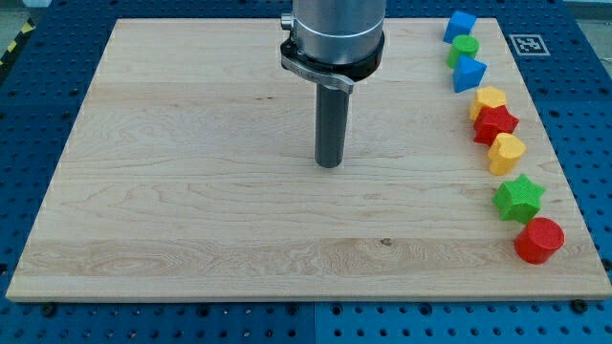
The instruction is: Point at the red circle
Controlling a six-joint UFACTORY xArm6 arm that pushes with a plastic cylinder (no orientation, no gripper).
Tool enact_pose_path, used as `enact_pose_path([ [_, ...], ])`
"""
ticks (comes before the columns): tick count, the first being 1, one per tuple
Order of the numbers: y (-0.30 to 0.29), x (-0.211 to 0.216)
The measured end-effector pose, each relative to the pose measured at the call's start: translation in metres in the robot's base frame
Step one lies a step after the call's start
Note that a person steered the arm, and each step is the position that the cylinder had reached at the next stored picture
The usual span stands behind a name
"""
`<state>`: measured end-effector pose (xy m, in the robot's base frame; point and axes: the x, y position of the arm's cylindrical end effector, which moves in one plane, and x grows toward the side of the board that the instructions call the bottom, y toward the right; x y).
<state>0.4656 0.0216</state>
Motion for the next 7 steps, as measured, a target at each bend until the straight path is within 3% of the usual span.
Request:
enact_pose_path([
  [6,0.007,-0.018],
  [7,0.053,-0.018],
])
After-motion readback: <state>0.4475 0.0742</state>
